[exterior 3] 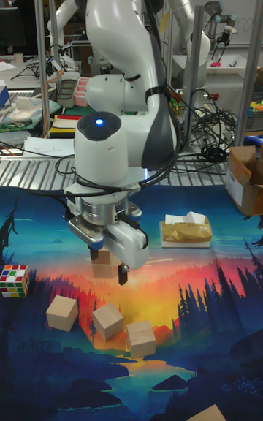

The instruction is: Stack the blocks in a vertical line of five

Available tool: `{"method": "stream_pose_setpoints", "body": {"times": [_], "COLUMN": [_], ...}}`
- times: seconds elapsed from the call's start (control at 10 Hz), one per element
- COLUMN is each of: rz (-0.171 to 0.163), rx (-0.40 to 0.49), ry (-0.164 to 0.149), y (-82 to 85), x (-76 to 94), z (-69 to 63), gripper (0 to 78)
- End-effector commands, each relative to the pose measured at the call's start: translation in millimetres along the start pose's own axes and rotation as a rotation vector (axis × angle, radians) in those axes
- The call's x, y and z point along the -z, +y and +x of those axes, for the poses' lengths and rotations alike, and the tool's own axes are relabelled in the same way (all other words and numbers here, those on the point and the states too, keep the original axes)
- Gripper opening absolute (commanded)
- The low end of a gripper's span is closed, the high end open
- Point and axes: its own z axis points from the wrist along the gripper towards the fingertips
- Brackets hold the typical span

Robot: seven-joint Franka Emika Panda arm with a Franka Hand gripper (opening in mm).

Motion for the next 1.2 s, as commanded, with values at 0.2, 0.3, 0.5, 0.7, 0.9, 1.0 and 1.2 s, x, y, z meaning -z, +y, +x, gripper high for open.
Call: {"method": "stream_pose_setpoints", "body": {"times": [0.2, 0.3, 0.5, 0.7, 0.9, 1.0, 1.2], "rz": [0.002, 0.002, 0.002, -0.008, -0.017, -0.019, -0.029], "rx": [-0.029, -0.030, -0.038, -0.047, -0.062, -0.060, -0.051], "ry": [-0.005, -0.005, -0.007, 0.012, 0.030, 0.032, 0.041], "y": [0.6, 0.6, 0.6, 0.6, 0.6, 0.6, 0.6], "x": [1.5, 1.7, 1.7, 1.7, 1.7, 1.7, 1.7], "z": [-0.2, 0.0, 0.0, 0.0, 0.0, 0.0, 0.0], "gripper": [77.4, 77.4, 77.4, 77.4, 77.4, 77.4, 77.4]}}
